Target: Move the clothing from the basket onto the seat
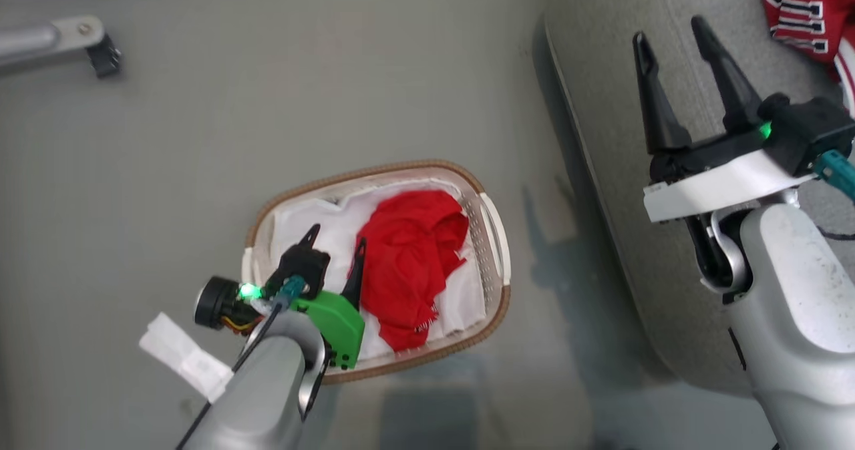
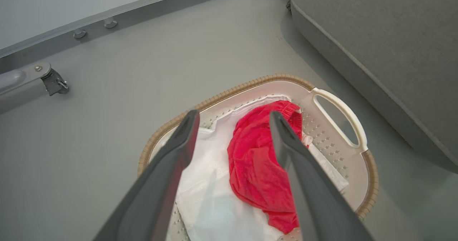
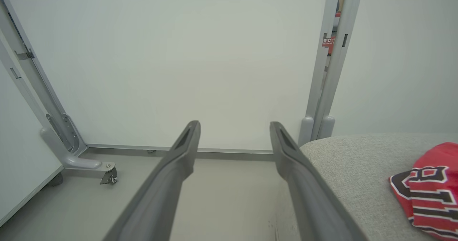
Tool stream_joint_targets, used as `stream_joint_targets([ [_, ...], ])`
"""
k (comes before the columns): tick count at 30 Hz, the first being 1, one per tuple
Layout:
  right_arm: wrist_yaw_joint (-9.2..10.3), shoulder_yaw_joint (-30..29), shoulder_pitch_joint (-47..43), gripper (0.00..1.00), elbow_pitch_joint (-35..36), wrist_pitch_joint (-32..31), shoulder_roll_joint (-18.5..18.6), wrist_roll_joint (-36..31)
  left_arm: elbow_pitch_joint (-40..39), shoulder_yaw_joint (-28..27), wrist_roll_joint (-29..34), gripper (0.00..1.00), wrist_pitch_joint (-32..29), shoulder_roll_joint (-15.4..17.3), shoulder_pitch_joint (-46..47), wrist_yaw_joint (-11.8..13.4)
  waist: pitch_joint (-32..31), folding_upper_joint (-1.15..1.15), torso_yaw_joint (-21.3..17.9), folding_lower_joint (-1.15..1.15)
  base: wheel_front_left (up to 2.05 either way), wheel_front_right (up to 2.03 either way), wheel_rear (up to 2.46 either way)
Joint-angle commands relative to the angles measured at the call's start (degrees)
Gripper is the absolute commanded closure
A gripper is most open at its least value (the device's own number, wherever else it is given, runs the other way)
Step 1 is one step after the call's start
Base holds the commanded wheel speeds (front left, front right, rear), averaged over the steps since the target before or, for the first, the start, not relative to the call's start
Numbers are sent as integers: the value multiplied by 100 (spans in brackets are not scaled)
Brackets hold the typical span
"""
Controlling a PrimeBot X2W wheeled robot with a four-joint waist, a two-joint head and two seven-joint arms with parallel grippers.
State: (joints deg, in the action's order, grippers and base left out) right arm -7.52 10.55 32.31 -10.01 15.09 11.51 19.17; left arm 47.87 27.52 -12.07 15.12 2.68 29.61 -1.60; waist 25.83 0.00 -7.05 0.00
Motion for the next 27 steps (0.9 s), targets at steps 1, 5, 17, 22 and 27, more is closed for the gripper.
stream_joint_targets([
  [1,6,11,116,0,80,11,6,27,185,55,-57,0,5,48,250,-25,937,0,-502,0,0,0,0],
  [5,6,28,328,0,280,11,15,79,805,368,-66,0,1,49,823,-120,1371,0,-652,0,0,0,0],
  [17,6,43,726,0,710,11,-139,157,1896,983,-431,0,-288,50,1957,-113,2332,0,-961,0,0,0,0],
  [22,6,11,802,0,724,11,-187,148,2049,1243,-556,0,-607,47,2164,63,2610,0,-1075,0,0,0,0],
  [27,6,-51,831,0,731,11,-222,120,2145,1390,-762,0,-834,47,2271,174,2747,0,-1117,0,0,0,0],
])
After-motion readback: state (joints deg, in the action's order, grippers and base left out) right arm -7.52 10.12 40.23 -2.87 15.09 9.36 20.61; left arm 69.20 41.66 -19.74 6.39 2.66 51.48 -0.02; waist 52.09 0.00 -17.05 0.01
